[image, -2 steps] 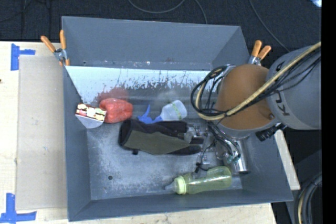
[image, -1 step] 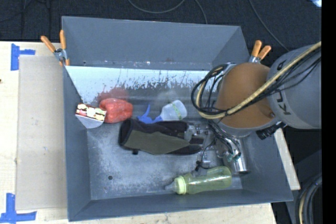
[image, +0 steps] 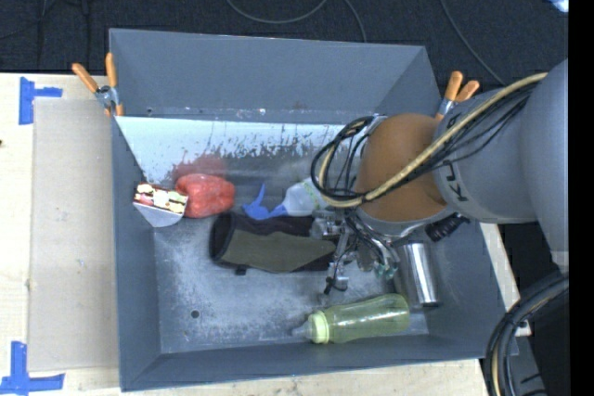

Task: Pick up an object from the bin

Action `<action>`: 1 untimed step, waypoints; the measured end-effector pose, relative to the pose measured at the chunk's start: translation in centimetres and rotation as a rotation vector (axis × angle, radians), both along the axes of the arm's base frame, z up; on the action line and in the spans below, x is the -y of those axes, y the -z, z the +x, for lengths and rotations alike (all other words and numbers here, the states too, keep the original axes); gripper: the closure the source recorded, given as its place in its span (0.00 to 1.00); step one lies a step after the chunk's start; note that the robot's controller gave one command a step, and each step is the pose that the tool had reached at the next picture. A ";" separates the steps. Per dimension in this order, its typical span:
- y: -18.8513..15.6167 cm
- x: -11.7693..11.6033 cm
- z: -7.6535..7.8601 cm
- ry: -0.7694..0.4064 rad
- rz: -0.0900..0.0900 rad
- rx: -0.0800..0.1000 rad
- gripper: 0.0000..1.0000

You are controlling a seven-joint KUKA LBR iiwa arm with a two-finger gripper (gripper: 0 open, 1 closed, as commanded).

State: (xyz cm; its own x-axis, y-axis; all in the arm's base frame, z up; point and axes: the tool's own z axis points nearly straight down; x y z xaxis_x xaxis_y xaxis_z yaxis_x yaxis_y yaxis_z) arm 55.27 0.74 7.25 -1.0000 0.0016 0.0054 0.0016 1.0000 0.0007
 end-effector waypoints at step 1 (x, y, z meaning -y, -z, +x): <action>0.3 1.1 0.0 0.026 0.001 0.000 0.00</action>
Offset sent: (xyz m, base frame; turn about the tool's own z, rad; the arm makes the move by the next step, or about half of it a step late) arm 0.0000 0.0000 0.0000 0.0000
